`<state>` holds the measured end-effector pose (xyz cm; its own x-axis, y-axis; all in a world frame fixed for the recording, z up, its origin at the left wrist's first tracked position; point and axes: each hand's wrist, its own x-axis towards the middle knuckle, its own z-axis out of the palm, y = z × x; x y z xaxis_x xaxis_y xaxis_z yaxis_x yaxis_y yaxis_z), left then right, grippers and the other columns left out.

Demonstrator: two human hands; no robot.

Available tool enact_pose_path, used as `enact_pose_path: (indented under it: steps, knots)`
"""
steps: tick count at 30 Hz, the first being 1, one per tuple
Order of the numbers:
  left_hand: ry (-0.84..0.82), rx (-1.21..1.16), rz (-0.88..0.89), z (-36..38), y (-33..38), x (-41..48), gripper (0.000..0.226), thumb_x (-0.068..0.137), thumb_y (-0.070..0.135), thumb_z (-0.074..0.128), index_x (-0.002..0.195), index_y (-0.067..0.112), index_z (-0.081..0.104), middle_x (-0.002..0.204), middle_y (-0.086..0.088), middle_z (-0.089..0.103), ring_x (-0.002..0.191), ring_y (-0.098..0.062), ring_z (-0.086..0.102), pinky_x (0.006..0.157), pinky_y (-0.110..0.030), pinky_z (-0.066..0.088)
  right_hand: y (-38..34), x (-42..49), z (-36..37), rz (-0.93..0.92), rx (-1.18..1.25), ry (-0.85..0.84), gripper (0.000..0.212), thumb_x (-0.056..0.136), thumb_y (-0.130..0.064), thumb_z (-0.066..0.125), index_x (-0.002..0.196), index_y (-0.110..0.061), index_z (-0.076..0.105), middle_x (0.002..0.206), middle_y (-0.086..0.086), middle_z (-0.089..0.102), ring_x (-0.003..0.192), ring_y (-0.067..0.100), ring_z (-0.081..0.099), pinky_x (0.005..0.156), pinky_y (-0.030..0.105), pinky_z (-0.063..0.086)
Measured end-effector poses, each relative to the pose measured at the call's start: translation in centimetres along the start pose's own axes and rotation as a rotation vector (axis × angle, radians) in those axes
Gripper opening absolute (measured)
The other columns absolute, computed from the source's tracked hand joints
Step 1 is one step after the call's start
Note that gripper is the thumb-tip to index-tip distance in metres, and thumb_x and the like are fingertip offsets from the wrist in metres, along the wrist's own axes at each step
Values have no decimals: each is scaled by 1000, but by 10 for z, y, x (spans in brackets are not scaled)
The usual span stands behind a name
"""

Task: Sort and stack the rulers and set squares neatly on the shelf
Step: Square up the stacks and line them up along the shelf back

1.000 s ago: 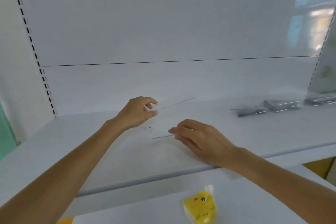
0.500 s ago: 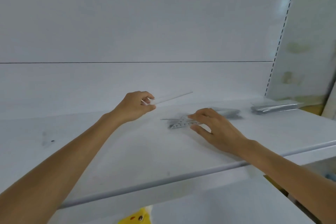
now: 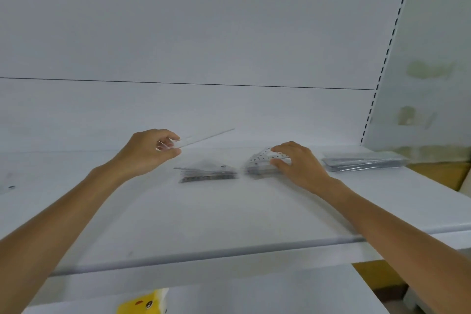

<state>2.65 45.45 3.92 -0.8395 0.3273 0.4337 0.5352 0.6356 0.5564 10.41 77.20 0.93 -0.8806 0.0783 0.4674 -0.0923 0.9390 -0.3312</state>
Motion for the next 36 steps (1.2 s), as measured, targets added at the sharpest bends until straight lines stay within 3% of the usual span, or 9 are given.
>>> enact_pose_path:
  steps: [3,7,15,21,25,29,36]
  knots:
    - [6,-7,-19,4,10,2,21,82,22,68,103,22,64,100,0,63,88,-11,57,77,-19,36,-6,9,1,-24,-17,37,34,91,-36,54,121,-20,59,125,-1,56,117,17,50,94,28,37]
    - [82,-21,-13,4,25,9,22,82,24,67,104,23,64,95,6,61,79,1,54,64,-2,34,-45,21,11,-134,-38,49,36,88,-42,55,119,-23,60,118,1,59,113,19,51,91,30,38]
    - [84,15,-31,-19,24,-1,18,82,26,67,99,28,64,87,15,58,79,7,53,63,-1,34,-102,31,50,-204,-87,-163,44,91,-35,48,129,-14,47,123,8,55,116,24,46,92,35,38]
    - [66,20,-37,-25,16,-6,17,82,26,67,98,30,63,87,18,57,80,8,53,65,-4,35,-100,26,52,-162,-65,-208,43,94,-37,42,126,-12,54,128,9,56,118,26,48,95,36,39]
    - [38,11,-12,-14,24,0,18,83,26,66,100,29,63,87,18,56,82,8,52,66,-6,35,-86,20,35,-211,-45,-118,40,96,-35,41,128,-15,51,133,3,52,125,20,41,98,33,35]
    - [23,-23,19,7,46,14,21,83,29,65,104,27,63,92,13,58,80,5,53,63,-9,36,-49,3,7,-218,-56,18,32,95,-26,44,123,-16,55,126,0,56,119,17,43,90,26,34]
    - [-45,-85,124,70,103,42,26,82,32,65,107,23,63,97,11,57,80,5,53,60,-9,37,35,-37,-34,-8,-132,88,29,93,-21,47,119,-16,56,120,0,58,114,17,47,90,29,40]
